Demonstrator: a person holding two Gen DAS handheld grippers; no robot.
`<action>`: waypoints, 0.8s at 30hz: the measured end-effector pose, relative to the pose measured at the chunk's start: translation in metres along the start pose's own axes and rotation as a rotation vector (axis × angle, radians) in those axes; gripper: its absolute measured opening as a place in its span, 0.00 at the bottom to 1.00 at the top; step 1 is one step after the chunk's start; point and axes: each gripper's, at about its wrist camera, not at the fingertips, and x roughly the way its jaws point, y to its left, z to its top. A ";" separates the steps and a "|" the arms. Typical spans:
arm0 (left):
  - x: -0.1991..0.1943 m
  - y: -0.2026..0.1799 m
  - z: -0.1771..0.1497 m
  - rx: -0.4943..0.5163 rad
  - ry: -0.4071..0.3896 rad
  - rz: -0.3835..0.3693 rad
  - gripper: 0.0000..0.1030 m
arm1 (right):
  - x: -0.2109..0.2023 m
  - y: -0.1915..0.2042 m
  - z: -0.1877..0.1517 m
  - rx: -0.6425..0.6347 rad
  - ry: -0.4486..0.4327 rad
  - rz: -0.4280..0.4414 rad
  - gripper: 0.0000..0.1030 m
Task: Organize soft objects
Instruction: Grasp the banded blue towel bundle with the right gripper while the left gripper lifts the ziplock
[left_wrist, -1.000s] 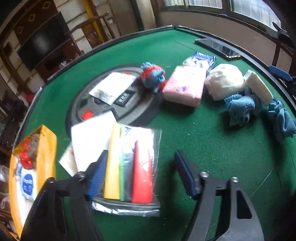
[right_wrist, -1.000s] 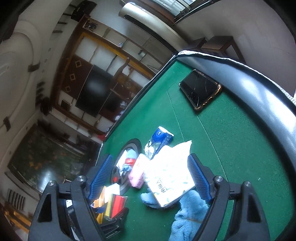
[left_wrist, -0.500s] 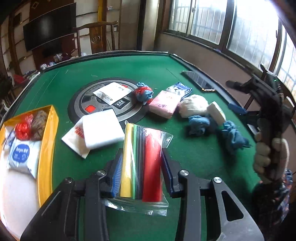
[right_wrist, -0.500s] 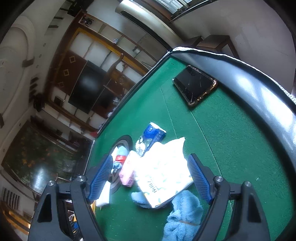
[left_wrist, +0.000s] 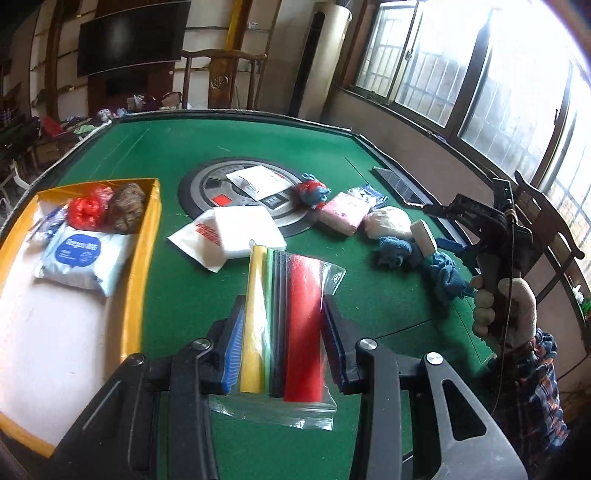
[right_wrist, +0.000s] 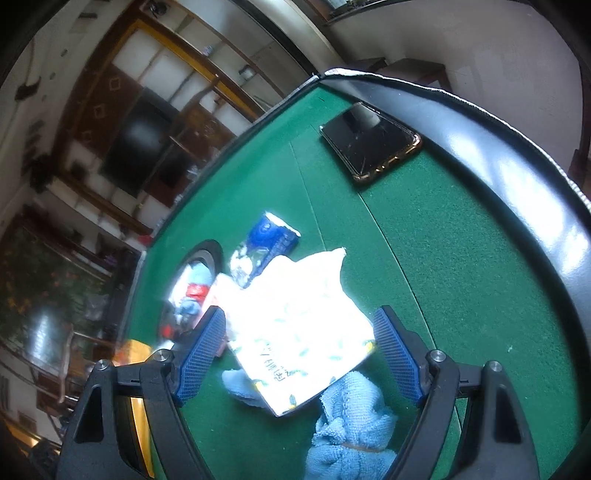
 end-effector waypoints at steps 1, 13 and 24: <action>-0.003 0.004 -0.001 -0.008 -0.007 -0.001 0.35 | 0.002 0.005 0.001 -0.017 0.019 -0.024 0.76; -0.010 0.033 -0.009 -0.080 -0.020 -0.037 0.35 | -0.012 0.060 -0.036 -0.296 0.250 0.247 0.77; -0.010 0.046 -0.016 -0.114 -0.016 -0.059 0.35 | -0.011 0.093 -0.077 -0.439 0.281 0.094 0.77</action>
